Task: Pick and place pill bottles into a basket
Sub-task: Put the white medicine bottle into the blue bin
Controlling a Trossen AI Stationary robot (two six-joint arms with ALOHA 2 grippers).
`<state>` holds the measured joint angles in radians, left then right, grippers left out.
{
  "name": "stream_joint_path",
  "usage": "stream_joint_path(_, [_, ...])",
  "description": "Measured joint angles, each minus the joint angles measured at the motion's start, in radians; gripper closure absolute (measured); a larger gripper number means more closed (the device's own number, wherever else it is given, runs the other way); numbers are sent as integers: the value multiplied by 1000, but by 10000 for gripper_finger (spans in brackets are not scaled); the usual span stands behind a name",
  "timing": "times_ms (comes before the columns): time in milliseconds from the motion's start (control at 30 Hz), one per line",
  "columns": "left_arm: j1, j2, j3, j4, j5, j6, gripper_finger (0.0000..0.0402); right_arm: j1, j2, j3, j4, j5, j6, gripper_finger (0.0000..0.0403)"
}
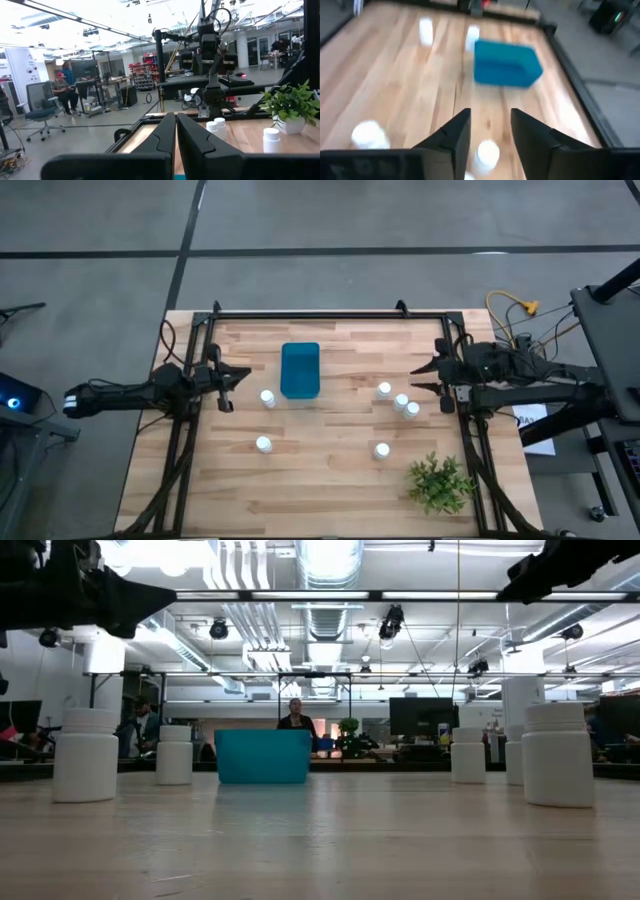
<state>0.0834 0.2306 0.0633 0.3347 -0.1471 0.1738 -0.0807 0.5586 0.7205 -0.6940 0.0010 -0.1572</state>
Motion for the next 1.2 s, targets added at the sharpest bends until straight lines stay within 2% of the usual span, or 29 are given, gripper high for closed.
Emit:
stream_joint_path(200, [0,0,0,-3,-19,0,401,0,147,134,-230,2,-8,216])
stream_joint_path(400, [0,0,0,-3,-19,-3,401,0,267,175,-368,2,40,176])
stream_joint_path(800, [0,-5,0,-3,-19,-5,401,0,390,150,-429,-14,121,137])
stream_joint_path(1200, [0,-4,-2,-4,-18,-10,401,0,465,49,-353,-64,133,149])
